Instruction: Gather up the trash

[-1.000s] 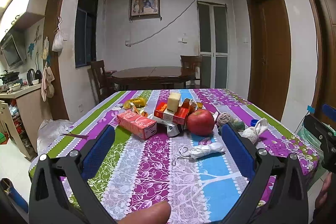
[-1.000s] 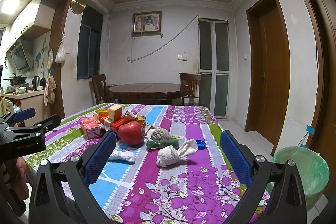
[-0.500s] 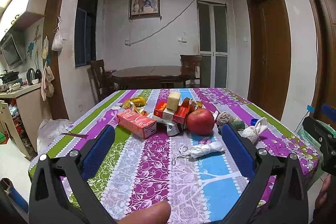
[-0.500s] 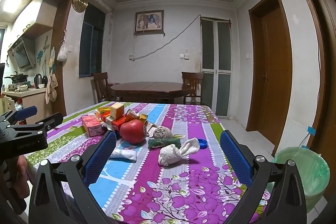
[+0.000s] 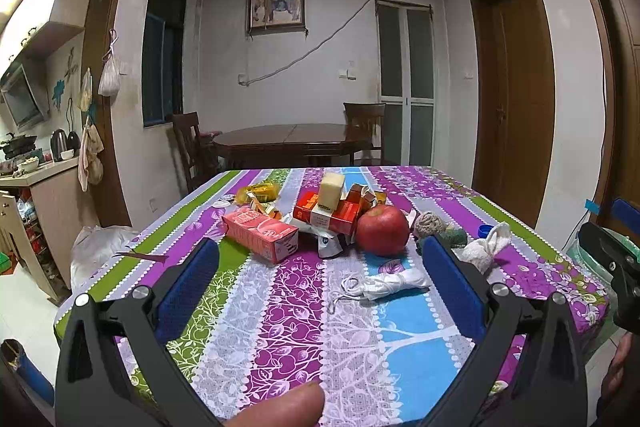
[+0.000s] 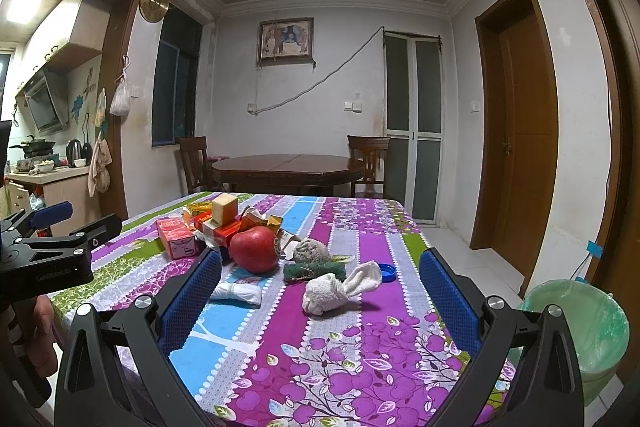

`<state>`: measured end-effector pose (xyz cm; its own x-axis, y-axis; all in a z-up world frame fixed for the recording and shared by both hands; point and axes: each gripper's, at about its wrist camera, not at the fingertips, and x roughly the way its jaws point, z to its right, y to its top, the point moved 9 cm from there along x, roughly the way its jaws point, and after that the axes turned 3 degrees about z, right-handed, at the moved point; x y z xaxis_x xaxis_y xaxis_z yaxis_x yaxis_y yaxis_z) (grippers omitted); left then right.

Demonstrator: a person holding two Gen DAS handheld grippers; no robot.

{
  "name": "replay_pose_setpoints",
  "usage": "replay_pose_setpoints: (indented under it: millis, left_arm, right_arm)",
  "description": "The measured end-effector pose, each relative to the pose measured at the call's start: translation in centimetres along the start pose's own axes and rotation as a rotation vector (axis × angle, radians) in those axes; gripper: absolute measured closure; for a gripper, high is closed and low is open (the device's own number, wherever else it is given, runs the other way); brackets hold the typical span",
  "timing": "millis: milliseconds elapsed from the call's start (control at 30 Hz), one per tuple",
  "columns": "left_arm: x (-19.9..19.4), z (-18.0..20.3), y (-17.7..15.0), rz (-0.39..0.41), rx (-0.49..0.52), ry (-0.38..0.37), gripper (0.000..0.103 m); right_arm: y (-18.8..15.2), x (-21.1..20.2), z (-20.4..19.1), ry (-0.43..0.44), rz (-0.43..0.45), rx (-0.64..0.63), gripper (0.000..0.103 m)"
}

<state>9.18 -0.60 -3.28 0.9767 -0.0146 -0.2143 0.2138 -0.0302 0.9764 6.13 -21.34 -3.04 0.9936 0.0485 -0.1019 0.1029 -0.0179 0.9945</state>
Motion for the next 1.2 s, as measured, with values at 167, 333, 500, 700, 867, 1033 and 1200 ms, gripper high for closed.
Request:
replay_pose_setpoints:
  millis: [167, 333, 500, 700, 867, 1033, 1200]
  left_arm:
    - [-0.1, -0.1, -0.1, 0.003, 0.002, 0.002, 0.005]
    - [-0.1, -0.2, -0.2, 0.002, 0.0, 0.0, 0.005]
    - [-0.1, -0.1, -0.1, 0.002, 0.004, 0.001, 0.005]
    - [0.2, -0.5, -0.2, -0.01, 0.002, -0.001, 0.005]
    - [0.5, -0.6, -0.3, -0.018, 0.015, 0.008, 0.005]
    - [1.3, -0.3, -0.5, -0.033, 0.038, -0.008, 0.005]
    - [4.5, 0.3, -2.0, -0.173, 0.095, -0.084, 0.005]
  right_arm:
    - [-0.1, 0.1, -0.1, 0.006, -0.002, -0.003, 0.004]
    - [0.0, 0.1, -0.1, 0.007, -0.004, -0.004, 0.004]
    - [0.0, 0.2, -0.1, 0.006, -0.005, -0.004, 0.004]
    - [0.0, 0.2, -0.1, 0.009, -0.005, -0.003, 0.004]
    - [-0.1, 0.2, -0.1, 0.009, -0.011, -0.004, 0.004]
    - [-0.5, 0.4, 0.2, 0.003, -0.025, -0.008, 0.004]
    - [-1.3, 1.0, 0.9, -0.002, -0.062, -0.017, 0.004]
